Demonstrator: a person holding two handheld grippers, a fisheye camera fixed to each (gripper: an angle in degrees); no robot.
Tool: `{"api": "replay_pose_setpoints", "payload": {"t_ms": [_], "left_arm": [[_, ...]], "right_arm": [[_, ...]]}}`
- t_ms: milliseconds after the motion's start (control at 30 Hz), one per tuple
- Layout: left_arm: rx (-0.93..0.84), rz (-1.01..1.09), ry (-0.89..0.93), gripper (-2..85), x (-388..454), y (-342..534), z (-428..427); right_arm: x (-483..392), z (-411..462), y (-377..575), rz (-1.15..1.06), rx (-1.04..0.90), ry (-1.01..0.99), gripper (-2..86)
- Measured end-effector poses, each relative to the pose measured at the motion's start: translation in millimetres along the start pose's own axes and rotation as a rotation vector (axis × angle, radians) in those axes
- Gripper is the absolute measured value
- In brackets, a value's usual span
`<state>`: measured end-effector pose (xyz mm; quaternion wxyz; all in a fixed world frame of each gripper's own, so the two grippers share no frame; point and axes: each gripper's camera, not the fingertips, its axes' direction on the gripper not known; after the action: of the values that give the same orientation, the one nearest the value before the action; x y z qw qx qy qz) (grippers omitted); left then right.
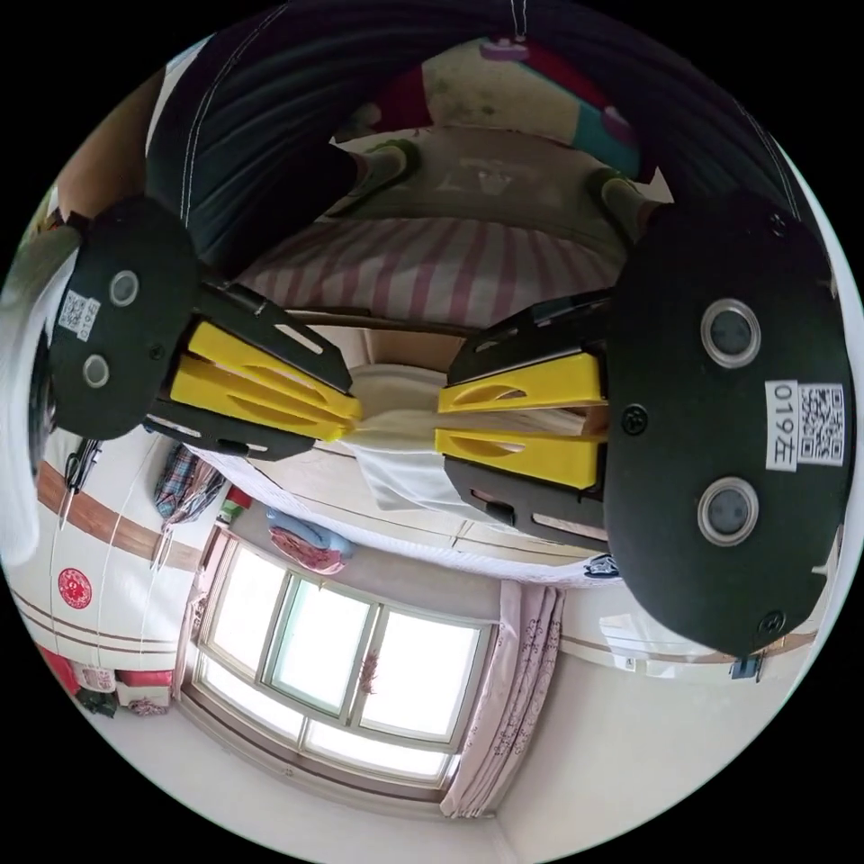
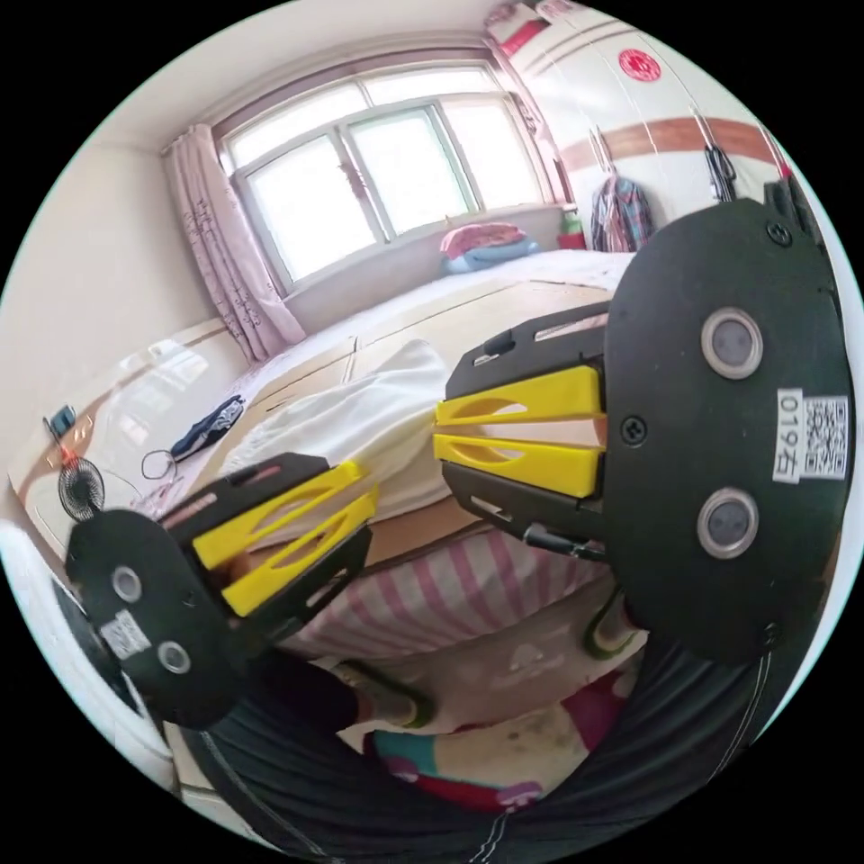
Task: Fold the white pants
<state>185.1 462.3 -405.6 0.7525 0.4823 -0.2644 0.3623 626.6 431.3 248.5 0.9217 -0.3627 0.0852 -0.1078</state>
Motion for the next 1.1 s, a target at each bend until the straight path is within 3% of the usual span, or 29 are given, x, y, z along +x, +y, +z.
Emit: {"api": "replay_pose_setpoints", "payload": {"t_ms": [267, 633, 867, 1100], "left_arm": [[-0.036, 0.043, -0.016, 6.3, 3, -23, 2], [-0.051, 0.013, -0.049, 2.8, 0, -38, -5], [-0.063, -0.012, -0.030, 1.4, -7, -46, -17], [-0.076, -0.010, 0.000, 1.0, 7, -47, -9]], "right_arm": [[14, -2, 25, 0.109, 0.048, -0.005, -0.7], [16, 0, 45, 0.135, 0.067, -0.007, -0.8], [-24, 8, 50, -0.082, -0.007, 0.168, -0.8], [-47, 21, 57, -0.158, -0.051, 0.216, -0.8]]}}
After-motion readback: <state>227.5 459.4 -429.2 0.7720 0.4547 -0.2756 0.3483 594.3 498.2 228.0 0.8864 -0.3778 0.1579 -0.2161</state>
